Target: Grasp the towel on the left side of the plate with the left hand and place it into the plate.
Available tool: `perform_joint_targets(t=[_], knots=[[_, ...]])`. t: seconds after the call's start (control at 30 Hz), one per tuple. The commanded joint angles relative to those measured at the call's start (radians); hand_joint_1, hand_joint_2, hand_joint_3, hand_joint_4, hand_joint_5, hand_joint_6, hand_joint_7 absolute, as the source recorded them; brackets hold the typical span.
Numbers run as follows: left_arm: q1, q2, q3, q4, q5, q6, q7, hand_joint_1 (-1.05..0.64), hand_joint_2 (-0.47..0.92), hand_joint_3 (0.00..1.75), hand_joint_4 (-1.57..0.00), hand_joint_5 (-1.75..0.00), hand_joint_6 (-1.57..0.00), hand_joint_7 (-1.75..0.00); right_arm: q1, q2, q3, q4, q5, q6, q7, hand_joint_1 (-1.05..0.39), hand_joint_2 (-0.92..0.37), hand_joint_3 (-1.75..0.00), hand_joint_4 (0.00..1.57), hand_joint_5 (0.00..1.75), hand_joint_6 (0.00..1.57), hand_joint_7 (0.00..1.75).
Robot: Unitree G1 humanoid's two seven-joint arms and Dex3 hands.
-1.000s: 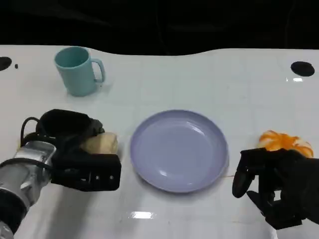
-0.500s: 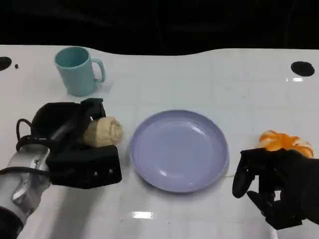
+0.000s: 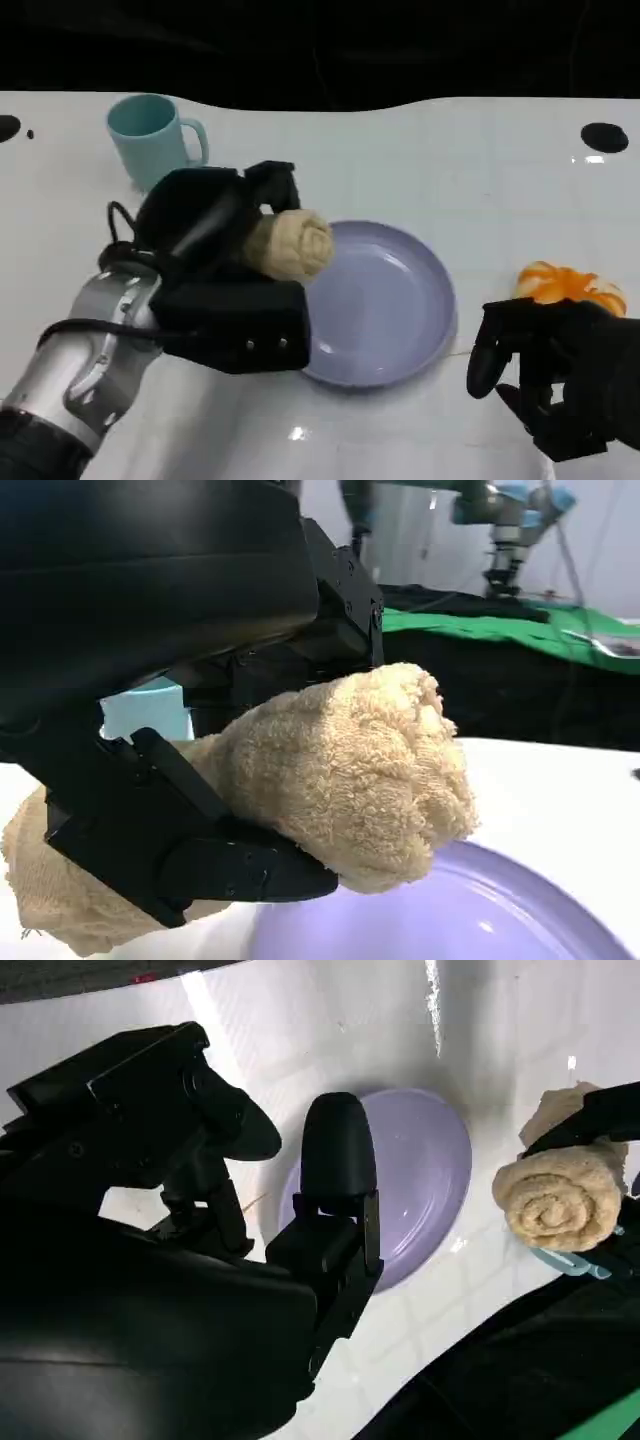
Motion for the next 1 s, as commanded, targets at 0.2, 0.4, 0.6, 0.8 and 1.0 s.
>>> perform_joint_targets(t=[0.2, 0.4, 0.6, 0.8, 1.0], knots=[[-0.03, -0.056, -0.072, 0.003, 0.072, -0.012, -0.02, -0.23, 0.5, 0.92, -0.89, -1.75, -0.62, -1.75, -0.001, -0.01, 0.001, -0.008, 0.002, 0.007, 0.001, -0.01, -0.55, -1.09, 0.73, 1.75, 0.71, 1.43], [-0.046, -0.099, -0.109, 0.015, 0.087, -0.009, -0.068, -0.21, 0.58, 0.74, -0.86, -1.75, -0.67, -1.49, -0.005, -0.01, 0.009, -0.019, -0.002, 0.027, -0.001, -0.01, -0.55, -1.09, 0.73, 1.75, 0.71, 1.43], [-0.053, -0.119, -0.111, 0.011, 0.063, 0.015, -0.172, -0.34, 0.9, 0.16, -0.57, -1.11, -0.73, -0.24, -0.011, -0.011, 0.012, -0.021, -0.002, 0.034, 0.0, -0.02, -0.55, -1.09, 0.74, 1.75, 0.71, 1.43], [-0.049, -0.103, -0.117, -0.03, 0.076, 0.047, -0.297, -0.57, 0.92, 0.1, -0.14, -0.6, -0.3, 0.0, -0.012, -0.01, 0.005, -0.018, 0.006, 0.03, 0.003, -0.03, -0.55, -1.09, 0.73, 1.75, 0.7, 1.42], [-0.037, -0.092, -0.111, -0.067, 0.081, 0.072, -0.343, -0.67, 0.92, 0.1, -0.08, -0.58, -0.21, 0.0, -0.01, -0.011, 0.004, -0.019, 0.007, 0.027, 0.003, -0.03, -0.54, -1.09, 0.73, 1.75, 0.71, 1.41]])
